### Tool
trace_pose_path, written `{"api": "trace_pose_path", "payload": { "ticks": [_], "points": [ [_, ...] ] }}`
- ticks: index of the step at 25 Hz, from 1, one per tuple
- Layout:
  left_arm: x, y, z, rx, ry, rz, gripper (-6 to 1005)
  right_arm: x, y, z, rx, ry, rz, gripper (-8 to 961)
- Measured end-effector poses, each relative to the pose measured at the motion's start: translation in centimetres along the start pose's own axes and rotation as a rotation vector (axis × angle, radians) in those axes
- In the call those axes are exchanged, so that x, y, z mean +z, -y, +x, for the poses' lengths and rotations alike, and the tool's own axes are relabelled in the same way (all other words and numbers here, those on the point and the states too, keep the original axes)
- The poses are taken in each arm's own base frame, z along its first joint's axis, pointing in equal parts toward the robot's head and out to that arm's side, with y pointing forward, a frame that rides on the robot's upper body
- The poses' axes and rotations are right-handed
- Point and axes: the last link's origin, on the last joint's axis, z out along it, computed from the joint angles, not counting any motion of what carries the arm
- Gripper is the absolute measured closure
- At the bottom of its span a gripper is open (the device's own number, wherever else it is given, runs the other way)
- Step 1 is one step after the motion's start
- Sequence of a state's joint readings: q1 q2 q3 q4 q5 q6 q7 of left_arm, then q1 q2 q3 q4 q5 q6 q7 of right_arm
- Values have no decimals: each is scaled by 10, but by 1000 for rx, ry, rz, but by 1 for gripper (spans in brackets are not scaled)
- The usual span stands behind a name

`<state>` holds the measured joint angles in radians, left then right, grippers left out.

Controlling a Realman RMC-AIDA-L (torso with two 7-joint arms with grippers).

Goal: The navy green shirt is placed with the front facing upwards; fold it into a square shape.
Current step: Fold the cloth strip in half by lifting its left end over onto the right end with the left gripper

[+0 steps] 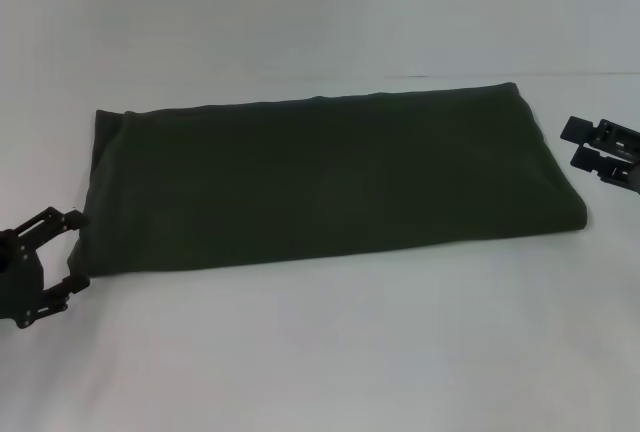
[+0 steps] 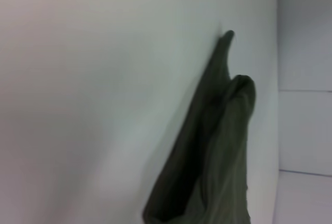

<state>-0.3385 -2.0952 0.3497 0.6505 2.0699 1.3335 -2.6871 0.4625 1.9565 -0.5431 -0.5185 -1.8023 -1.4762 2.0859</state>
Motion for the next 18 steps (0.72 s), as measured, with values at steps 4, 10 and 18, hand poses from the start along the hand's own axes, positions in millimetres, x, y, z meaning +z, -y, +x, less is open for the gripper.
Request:
{"api": "trace_pose_path", "payload": {
  "ticks": [4,10,18],
  "points": [
    [6,2,0,-23,-9,12,92,0,0,0,1,2,1,87],
    [13,4,-2,-41,-5,21,94,-1,1,0,4,8,4,88],
    [18,6,-3,-52,-8,32,95,-3,3,0,8,15,10,88]
  ]
}}
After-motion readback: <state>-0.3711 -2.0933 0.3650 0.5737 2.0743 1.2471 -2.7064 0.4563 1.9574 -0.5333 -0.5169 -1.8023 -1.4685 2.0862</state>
